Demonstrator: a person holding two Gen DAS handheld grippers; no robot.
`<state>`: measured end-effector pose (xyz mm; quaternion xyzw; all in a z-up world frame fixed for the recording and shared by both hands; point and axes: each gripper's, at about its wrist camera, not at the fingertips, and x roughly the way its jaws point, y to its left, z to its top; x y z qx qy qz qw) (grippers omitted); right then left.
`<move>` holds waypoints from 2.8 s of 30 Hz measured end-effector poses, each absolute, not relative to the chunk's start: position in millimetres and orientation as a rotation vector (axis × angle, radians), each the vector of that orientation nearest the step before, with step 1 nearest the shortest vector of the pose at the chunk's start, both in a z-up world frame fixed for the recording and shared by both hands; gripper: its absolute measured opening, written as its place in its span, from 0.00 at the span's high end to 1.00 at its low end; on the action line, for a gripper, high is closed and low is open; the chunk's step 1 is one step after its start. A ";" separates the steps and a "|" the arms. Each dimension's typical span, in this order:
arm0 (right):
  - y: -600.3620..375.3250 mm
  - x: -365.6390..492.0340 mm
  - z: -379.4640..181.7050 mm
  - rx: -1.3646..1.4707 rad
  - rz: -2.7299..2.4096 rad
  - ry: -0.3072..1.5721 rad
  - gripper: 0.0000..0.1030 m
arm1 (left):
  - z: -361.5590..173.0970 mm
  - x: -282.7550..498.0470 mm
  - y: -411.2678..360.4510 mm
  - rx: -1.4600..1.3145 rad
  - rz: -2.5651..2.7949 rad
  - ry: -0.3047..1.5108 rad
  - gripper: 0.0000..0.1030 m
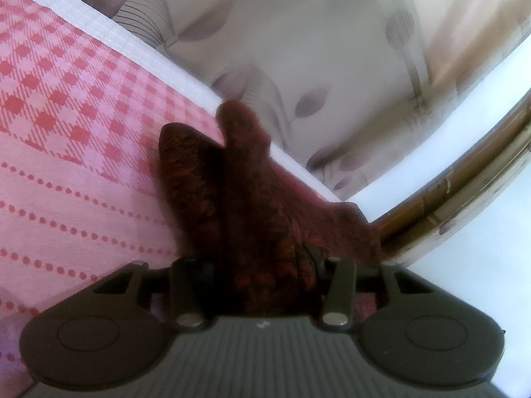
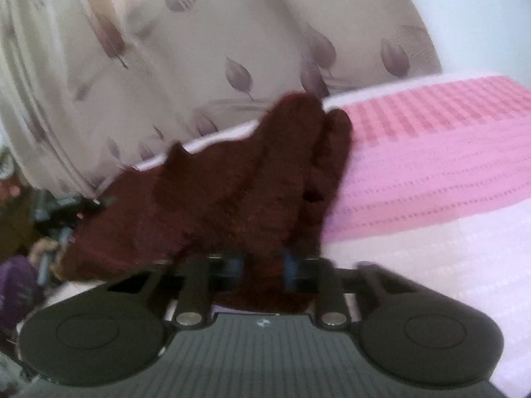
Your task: Fold small clothes
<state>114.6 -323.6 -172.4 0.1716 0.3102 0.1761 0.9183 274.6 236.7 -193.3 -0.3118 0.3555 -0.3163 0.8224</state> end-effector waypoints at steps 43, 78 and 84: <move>-309.1 168.6 -118.3 0.204 0.619 0.530 0.72 | -193.9 276.3 234.1 -0.628 -0.663 0.742 0.56; -334.5 102.4 -176.6 -0.017 0.487 0.704 0.88 | -193.7 275.8 235.0 -0.618 -0.665 0.738 0.56; -344.1 94.8 -148.9 0.093 0.437 0.600 0.61 | -193.7 275.9 235.0 -0.619 -0.666 0.738 0.56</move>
